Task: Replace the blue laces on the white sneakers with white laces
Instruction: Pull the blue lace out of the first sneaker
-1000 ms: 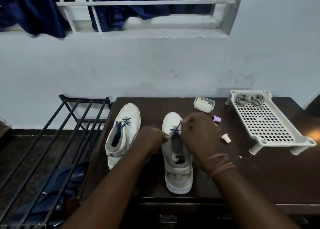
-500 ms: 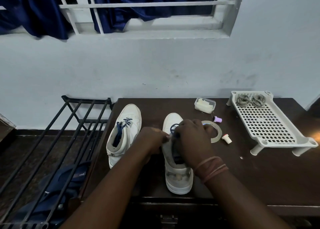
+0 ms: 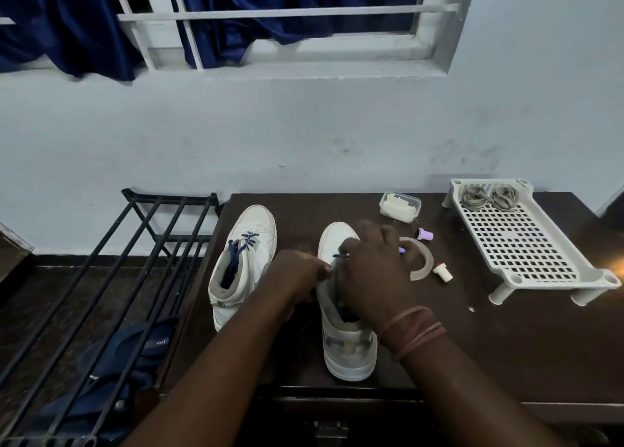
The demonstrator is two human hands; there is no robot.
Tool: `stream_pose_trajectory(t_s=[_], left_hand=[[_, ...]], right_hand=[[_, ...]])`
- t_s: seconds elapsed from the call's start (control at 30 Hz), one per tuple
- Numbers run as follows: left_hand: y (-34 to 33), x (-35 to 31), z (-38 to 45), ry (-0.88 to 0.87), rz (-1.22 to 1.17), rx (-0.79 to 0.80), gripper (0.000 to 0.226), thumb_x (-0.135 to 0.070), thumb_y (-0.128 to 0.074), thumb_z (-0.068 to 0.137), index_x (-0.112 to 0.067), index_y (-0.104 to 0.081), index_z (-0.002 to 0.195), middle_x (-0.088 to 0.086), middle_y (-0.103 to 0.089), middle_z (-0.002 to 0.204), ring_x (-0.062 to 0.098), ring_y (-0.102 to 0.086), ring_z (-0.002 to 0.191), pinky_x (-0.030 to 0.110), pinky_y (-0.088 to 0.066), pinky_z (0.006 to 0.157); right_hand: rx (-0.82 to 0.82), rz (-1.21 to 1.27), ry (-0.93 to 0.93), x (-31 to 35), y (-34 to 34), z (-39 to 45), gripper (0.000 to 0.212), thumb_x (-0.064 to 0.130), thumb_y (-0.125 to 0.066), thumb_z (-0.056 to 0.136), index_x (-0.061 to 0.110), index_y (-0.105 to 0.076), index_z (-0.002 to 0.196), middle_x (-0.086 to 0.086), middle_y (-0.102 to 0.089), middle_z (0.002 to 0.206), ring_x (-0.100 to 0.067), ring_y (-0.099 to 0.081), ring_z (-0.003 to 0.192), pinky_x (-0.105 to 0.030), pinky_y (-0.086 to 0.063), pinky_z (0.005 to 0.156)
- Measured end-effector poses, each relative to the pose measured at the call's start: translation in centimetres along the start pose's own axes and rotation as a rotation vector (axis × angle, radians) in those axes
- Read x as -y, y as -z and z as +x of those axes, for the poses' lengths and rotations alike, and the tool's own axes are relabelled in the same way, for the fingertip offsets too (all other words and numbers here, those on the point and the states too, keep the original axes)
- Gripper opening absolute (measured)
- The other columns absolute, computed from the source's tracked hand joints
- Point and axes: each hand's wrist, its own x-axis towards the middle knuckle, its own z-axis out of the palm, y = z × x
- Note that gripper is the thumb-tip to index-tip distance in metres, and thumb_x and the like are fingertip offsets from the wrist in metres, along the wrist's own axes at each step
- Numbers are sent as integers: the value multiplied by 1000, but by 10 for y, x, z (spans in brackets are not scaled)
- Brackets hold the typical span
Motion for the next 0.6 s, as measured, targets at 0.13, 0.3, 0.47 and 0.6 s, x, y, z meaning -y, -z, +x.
stream_pose_trajectory(t_s=[0.13,0.3,0.47,0.6], left_hand=[[1,1,1,-15,-9,4,14,-6,-71,73,0,-77,84,26,-73,90,30,-70,77,51,-59,81],[1,4,3,-2,-14,-27,6,-5,-72,80,-5,-78,81,24,-74,87,27,-68,67,36,-59,67],[0,2,3,7,10,-31,14,-6,-72,79,4,-74,89,20,-69,77,21,-61,57,26,-51,54],[-1,1,2,-10,46,-43,22,-12,-73,75,7,-71,86,16,-64,70,21,-57,57,30,-47,57]], right_hand=[[215,-77,-8,-3,-1,1,20,31,-50,85,22,-68,85,2,-57,100,-26,-51,106,-47,-34,90],[-144,552,-444,-30,23,26,27,28,-45,87,12,-58,70,-7,-62,80,-27,-55,75,-35,-43,67],[-21,1717,-836,-28,38,31,21,20,-41,92,12,-48,73,-2,-50,51,-21,-45,43,-29,-43,50],[-39,1044,-453,-27,30,28,37,48,-60,85,13,-50,79,2,-52,62,-19,-51,56,-37,-47,62]])
